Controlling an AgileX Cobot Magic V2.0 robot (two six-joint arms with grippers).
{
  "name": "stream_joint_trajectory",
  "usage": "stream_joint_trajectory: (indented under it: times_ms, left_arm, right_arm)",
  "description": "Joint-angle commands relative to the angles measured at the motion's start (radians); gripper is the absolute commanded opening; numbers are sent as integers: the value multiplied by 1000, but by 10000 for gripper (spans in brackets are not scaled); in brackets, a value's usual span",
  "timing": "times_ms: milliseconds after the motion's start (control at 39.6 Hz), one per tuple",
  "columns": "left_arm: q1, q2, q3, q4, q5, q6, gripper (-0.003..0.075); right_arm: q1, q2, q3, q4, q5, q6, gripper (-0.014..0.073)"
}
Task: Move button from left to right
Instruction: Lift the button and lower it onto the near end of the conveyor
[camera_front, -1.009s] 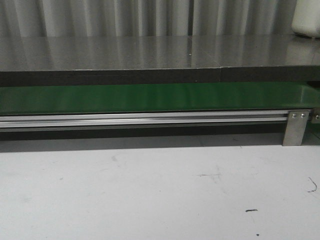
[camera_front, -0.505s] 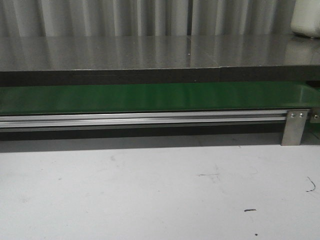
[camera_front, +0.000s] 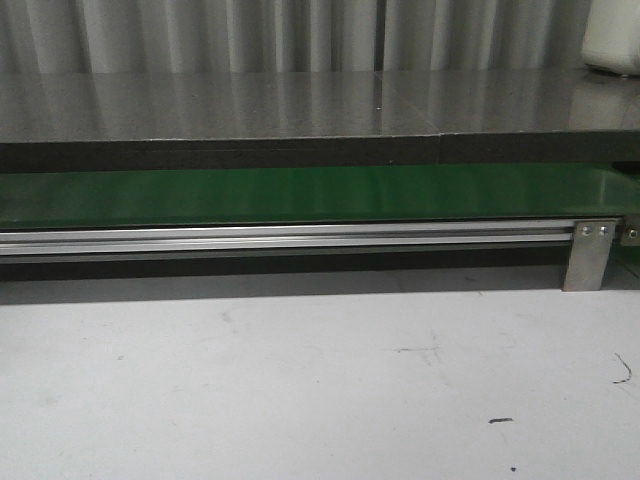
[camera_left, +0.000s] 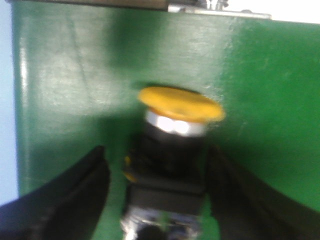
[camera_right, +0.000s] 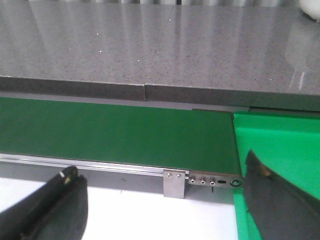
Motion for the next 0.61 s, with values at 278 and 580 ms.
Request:
stream_joint_trajectory:
  times_ms: [278,580]
  left_arm:
    - [-90,-124,-235,-26,116,23,470]
    - [-110,-244,-164,-33,116,23,-11]
  right_arm:
    - [-4,10,-37,3,-86,-4,645]
    - [-4,10,-37,3,-86,-4,645]
